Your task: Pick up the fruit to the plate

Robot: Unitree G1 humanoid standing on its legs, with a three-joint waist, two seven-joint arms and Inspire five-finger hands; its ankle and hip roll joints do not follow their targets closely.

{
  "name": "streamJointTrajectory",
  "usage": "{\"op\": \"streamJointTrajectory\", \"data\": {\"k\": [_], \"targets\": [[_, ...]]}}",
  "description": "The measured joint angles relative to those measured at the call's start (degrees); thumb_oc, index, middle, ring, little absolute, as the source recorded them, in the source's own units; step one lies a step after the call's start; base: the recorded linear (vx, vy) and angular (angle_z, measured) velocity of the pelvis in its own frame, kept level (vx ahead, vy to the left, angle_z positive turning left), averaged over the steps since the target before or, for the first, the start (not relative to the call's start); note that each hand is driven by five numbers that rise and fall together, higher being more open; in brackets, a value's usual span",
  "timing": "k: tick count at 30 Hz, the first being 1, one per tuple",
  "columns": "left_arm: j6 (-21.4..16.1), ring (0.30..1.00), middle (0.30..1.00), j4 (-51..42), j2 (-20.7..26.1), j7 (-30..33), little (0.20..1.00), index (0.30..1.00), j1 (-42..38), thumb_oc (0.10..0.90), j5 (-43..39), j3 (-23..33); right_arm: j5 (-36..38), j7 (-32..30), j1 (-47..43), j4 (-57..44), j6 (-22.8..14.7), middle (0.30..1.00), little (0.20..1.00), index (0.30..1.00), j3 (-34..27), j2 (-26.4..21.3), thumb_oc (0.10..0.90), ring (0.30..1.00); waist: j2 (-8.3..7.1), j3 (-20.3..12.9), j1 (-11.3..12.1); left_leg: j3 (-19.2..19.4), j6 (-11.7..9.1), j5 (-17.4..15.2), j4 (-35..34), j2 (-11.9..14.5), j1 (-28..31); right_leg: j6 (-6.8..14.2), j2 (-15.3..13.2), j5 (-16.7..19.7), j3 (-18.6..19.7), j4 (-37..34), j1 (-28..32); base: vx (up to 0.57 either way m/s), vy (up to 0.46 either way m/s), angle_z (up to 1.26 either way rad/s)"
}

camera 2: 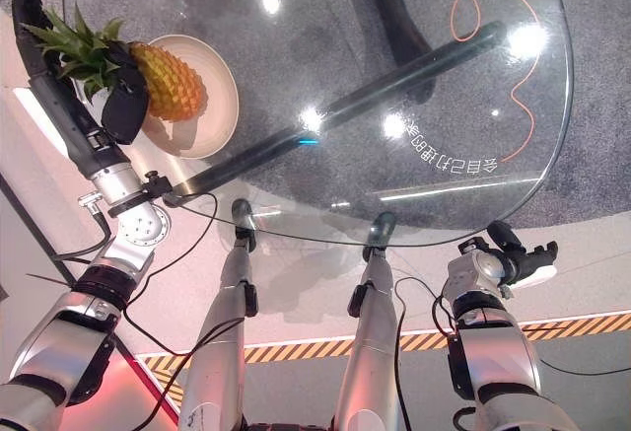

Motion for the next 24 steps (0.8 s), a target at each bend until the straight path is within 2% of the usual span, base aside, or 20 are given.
{"op": "streamJointTrajectory", "data": {"k": [24], "targets": [[-0.83, 0.900, 0.900, -2.30, 0.19, -6.09, 0.900, 0.900, 3.34, 0.800, -0.04, -0.28, 0.42, 0.47, -0.21, -0.23, 0.00, 0.900, 0.900, 0.900, -0.35, -0.04, 0.800, 0.900, 0.01, 0.00, 1.76, -2.08, -0.06, 0.06, 1.23, -0.45, 0.32, -0.13, -0.81, -1.22, -1.60, 2.93, 1.08, 0.00, -0.003, 0.03]]}}
